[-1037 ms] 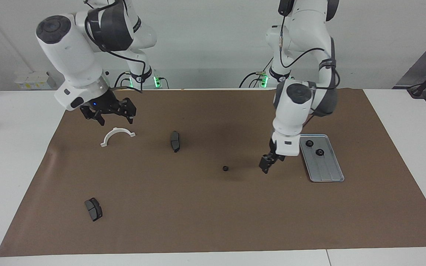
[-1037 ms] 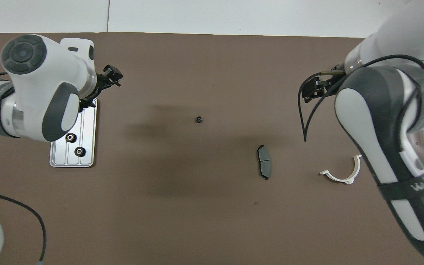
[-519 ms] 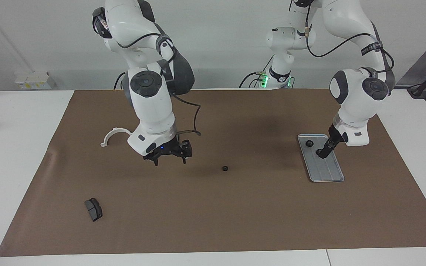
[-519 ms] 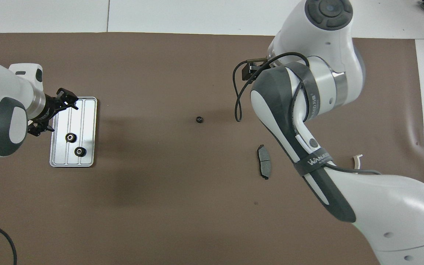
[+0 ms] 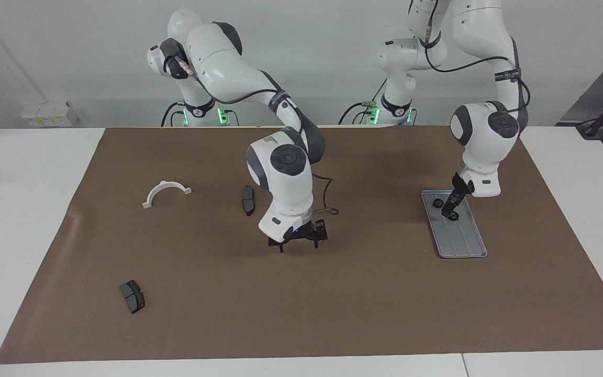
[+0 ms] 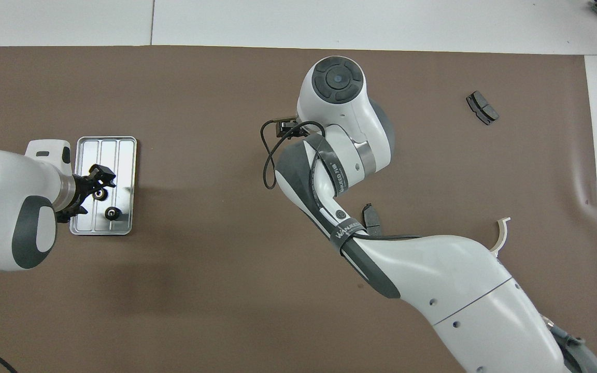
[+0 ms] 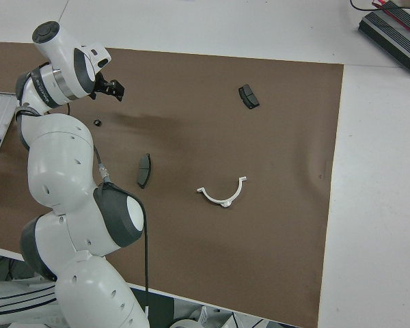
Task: Place bearing gear from tray to pile
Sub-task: 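Reach the right gripper to the ring while the left gripper returns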
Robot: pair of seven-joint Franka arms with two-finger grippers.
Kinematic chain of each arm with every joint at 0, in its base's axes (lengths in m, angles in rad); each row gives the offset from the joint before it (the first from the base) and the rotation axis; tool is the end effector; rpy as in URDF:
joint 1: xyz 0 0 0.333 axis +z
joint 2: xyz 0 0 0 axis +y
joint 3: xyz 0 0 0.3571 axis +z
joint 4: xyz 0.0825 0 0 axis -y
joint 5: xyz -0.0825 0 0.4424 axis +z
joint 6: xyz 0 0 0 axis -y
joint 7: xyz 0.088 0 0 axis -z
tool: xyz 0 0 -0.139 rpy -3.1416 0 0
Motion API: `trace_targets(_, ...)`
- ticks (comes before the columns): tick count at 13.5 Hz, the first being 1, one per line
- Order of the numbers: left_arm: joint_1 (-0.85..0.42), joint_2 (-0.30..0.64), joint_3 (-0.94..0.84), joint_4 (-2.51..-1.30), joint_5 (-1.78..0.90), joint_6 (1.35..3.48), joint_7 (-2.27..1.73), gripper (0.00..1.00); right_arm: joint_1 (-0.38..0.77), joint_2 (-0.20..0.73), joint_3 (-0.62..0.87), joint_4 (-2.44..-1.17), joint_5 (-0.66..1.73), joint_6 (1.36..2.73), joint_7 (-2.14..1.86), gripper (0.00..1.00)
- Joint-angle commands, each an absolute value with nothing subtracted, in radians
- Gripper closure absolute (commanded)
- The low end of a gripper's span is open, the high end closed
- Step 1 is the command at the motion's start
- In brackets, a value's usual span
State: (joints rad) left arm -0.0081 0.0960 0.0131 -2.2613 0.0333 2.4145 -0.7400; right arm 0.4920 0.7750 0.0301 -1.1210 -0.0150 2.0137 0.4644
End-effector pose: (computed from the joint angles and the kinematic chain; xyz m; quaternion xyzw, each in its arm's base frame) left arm 0.5830 0.0038 0.2919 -0.9353 -0.3524 -0.0310 0.0010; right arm 0.7481 0.4203 0.3397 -0.9979 -0.0267 -0.0504 0.0308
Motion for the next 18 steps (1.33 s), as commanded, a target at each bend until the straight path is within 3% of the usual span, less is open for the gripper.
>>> trace_targets(1,0.006,0.064,0.003,-2.321,0.031,2.483,-0.715,0.29,0.505,0.778,0.035,-1.089,-0.017,2.002,0.509,0.0)
trace_targets(7,0.046,0.092,0.003,-2.322,0.031,2.534,-0.623,0.29,0.531,0.795,0.037,-1.101,-0.038,1.993,0.511,0.0)
trace_targets(13,0.038,0.133,0.003,-2.322,0.031,2.585,-0.627,0.38,0.557,0.833,0.037,-1.121,-0.078,2.0,0.511,0.0)
trace_targets(14,0.038,0.136,0.003,-2.322,0.031,2.592,-0.621,0.45,0.558,0.831,0.037,-1.127,-0.074,1.999,0.511,0.0)
trace_targets(15,0.038,0.137,0.003,-2.321,0.031,2.599,-0.615,0.58,0.558,0.83,0.037,-1.132,-0.066,2.0,0.512,0.02)
trace_targets(16,0.037,0.137,0.003,-2.321,0.031,2.597,-0.614,0.86,0.557,0.83,0.037,-1.132,-0.064,2.005,0.512,0.05)
trace_targets(17,0.035,0.138,0.003,-2.316,0.031,2.596,-0.614,1.0,0.557,0.831,0.037,-1.135,-0.06,2.034,0.515,0.08)
trace_targets(18,0.034,0.14,0.003,-2.31,0.032,2.591,-0.612,1.0,0.557,0.831,0.037,-1.15,-0.058,2.063,0.518,0.1)
